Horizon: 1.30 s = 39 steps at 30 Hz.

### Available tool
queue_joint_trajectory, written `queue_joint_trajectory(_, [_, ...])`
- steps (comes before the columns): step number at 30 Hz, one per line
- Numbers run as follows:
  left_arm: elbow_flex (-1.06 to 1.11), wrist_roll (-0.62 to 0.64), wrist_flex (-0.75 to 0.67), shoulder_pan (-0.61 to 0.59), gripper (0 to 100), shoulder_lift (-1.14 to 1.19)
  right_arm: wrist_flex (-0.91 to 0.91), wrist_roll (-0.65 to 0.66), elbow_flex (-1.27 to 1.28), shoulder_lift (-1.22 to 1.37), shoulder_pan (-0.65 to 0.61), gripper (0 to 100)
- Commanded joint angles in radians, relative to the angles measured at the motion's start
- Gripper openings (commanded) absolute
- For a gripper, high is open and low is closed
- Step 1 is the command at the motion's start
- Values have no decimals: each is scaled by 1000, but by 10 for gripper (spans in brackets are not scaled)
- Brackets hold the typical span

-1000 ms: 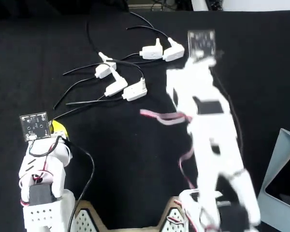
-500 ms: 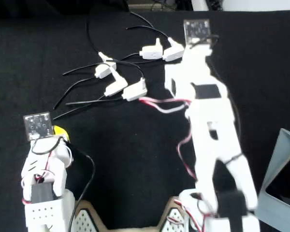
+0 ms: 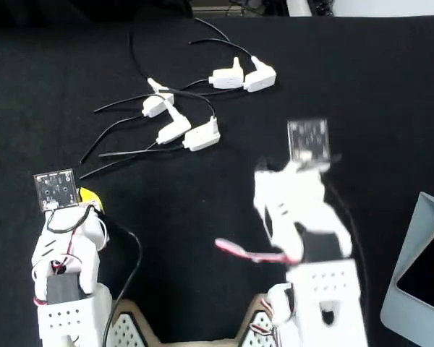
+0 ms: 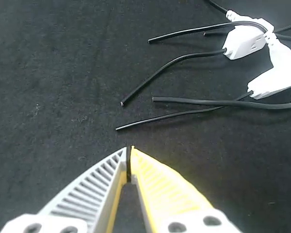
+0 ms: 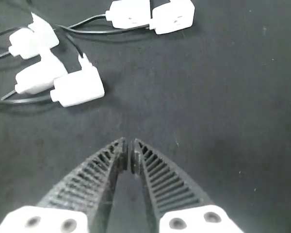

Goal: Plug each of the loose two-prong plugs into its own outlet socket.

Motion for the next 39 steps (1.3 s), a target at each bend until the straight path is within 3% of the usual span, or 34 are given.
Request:
queue_joint_trajectory(1, [19, -3, 20, -7, 30, -5, 3, -3, 156, -239, 14, 15])
queue_joint_trajectory(8, [19, -3, 196, -2, 30, -6, 89, -8, 407, -644, 14, 15])
queue_joint_trajectory(15, [19, -3, 201, -2, 30, -6, 161, -9, 415, -605, 15, 14])
queue_joint_trajectory(25, [19, -3, 198, -2, 30, -5, 493, -2, 412, -628, 15, 14])
queue_joint_trajectory(39, [19, -3, 196, -2, 30, -5, 486, -2, 412, -627, 14, 14])
